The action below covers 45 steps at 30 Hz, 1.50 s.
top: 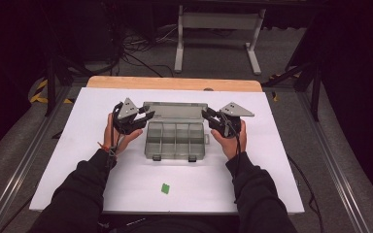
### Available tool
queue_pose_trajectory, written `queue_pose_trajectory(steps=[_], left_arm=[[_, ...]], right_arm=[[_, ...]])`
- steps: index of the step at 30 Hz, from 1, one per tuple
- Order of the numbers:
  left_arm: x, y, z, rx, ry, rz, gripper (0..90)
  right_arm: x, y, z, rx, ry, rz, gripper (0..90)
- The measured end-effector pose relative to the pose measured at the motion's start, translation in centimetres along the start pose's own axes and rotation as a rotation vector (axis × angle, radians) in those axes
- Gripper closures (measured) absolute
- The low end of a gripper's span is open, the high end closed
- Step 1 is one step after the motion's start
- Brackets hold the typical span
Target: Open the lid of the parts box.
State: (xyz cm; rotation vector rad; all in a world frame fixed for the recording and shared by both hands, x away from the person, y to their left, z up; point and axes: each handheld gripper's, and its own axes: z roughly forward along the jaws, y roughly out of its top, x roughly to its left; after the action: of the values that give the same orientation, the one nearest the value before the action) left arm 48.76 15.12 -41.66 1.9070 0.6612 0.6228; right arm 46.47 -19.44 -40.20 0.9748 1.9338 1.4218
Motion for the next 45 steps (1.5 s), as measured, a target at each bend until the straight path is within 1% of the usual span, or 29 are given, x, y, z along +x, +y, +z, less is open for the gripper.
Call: queue_pose_trajectory(steps=[2,3,4,5,8,10,12,15,18,25,26,30,32,34,39,40,45], left_arm=[[0.2,-0.2,0.2,0.000,-0.001,-0.017,66.7],[0.2,-0.2,0.2,0.000,-0.001,-0.017,66.9],[0.3,-0.4,0.4,0.007,-0.002,-0.037,67.5],[0.4,-0.5,0.5,0.008,0.003,-0.044,68.1],[0.6,-0.9,0.9,0.025,0.005,-0.054,69.2],[0.7,-1.1,1.1,0.030,0.002,-0.060,69.6],[0.7,-1.3,1.4,0.037,0.004,-0.067,70.2],[0.8,-1.4,1.6,0.040,0.011,-0.064,69.9],[0.9,-1.5,2.0,0.042,0.017,-0.074,69.9],[0.9,-1.8,2.3,0.065,0.023,-0.069,69.8],[0.9,-1.9,2.4,0.070,0.023,-0.074,69.8],[0.9,-2.0,2.6,0.085,0.029,-0.068,69.5],[0.9,-2.1,2.7,0.089,0.029,-0.074,69.6],[0.9,-2.1,2.8,0.093,0.031,-0.070,69.5],[0.9,-2.3,3.1,0.108,0.030,-0.075,69.1],[1.0,-2.3,3.1,0.113,0.034,-0.069,69.0],[0.9,-2.5,3.3,0.119,0.039,-0.078,68.1]], right_arm=[[-0.2,-0.4,0.5,0.004,-0.004,0.014,77.6],[-0.3,-0.6,0.7,0.008,-0.014,0.011,77.9],[-0.3,-0.8,0.9,0.018,-0.021,0.011,78.1],[-0.3,-1.0,1.1,0.024,-0.019,0.016,78.3],[-0.4,-1.6,1.8,0.042,-0.043,0.001,79.6],[-0.4,-1.7,2.0,0.046,-0.045,0.000,80.0],[-0.4,-2.1,2.3,0.055,-0.060,-0.011,82.0],[-0.4,-2.1,2.4,0.059,-0.074,-0.017,82.8],[-0.3,-2.2,2.6,0.066,-0.092,-0.025,83.0],[-0.3,-2.5,2.9,0.078,-0.104,-0.028,82.7],[-0.3,-2.6,3.0,0.085,-0.108,-0.029,82.3],[-0.3,-2.8,3.2,0.105,-0.110,-0.028,82.0],[-0.4,-2.9,3.4,0.115,-0.113,-0.029,82.0],[-0.4,-2.9,3.5,0.120,-0.110,-0.027,82.0],[-0.4,-3.1,3.6,0.134,-0.112,-0.027,81.7],[-0.5,-3.2,3.7,0.143,-0.113,-0.029,81.4],[-0.5,-3.4,3.9,0.163,-0.111,-0.024,80.9]])
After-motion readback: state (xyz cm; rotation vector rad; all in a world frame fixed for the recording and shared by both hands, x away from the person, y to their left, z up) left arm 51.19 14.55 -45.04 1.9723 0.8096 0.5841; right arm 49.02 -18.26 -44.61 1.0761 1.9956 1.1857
